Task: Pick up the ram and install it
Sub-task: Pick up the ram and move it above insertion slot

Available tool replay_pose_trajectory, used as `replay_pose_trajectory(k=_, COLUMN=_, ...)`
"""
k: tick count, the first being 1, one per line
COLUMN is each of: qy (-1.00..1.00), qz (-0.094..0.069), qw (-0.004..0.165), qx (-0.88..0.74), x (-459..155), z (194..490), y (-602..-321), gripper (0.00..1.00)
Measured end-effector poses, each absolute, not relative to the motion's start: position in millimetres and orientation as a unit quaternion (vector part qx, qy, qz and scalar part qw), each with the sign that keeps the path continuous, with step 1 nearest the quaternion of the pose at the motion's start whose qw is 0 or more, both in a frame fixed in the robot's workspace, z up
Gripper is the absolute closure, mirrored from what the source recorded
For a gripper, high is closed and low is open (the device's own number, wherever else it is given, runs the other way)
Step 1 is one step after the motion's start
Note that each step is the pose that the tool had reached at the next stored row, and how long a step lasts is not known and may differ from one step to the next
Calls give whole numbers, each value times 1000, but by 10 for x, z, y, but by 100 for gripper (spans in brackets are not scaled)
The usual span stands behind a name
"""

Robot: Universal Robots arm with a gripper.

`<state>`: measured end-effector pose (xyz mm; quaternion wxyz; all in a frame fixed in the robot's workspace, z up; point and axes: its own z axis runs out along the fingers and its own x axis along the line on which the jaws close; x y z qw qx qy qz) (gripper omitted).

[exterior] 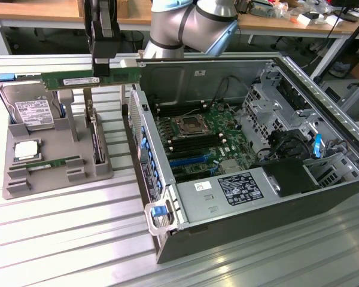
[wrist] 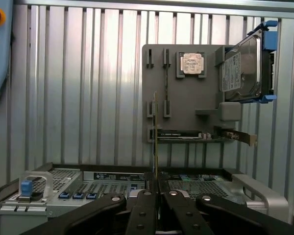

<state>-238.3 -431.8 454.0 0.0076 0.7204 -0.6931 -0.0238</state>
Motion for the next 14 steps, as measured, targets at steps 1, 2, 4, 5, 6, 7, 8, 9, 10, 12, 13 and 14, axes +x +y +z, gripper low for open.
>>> replay_pose_trajectory(k=1, qy=-693, qz=-24, qw=8, qx=720, x=-2376, z=4538, y=-4318, gripper=88)
replay_pose_trajectory(k=2, qy=-693, qz=-24, qw=8, qx=720, x=-2364, z=4536, y=-4318, gripper=88)
replay_pose_trajectory(k=4, qy=-693, qz=-24, qw=8, qx=720, x=-2347, z=4534, y=-4319, gripper=88)
replay_pose_trajectory(k=5, qy=-693, qz=-24, qw=8, qx=720, x=-2336, z=4532, y=-4318, gripper=88)
replay_pose_trajectory(k=6, qy=-693, qz=-24, qw=8, qx=720, x=-2327, z=4530, y=-4318, gripper=88)
replay_pose_trajectory(k=7, qy=-693, qz=-24, qw=8, qx=720, x=-2310, z=4527, y=-4318, gripper=88)
replay_pose_trajectory(k=8, qy=-693, qz=-24, qw=8, qx=720, x=-2297, z=4526, y=-4318, gripper=88)
replay_pose_trajectory(k=9, qy=-693, qz=-24, qw=8, qx=720, x=-2286, z=4523, y=-4318, gripper=88)
replay_pose_trajectory(k=10, qy=-693, qz=-24, qw=8, qx=720, x=-2268, z=4520, y=-4318, gripper=88)
replay_pose_trajectory(k=12, qy=-693, qz=-24, qw=8, qx=720, x=-2240, z=4516, y=-4318, gripper=88)
replay_pose_trajectory(k=13, qy=-693, qz=-24, qw=8, qx=720, x=-2213, z=4512, y=-4318, gripper=88)
replay_pose_trajectory(k=14, qy=-693, qz=-24, qw=8, qx=720, x=-2196, z=4509, y=-4319, gripper=88)
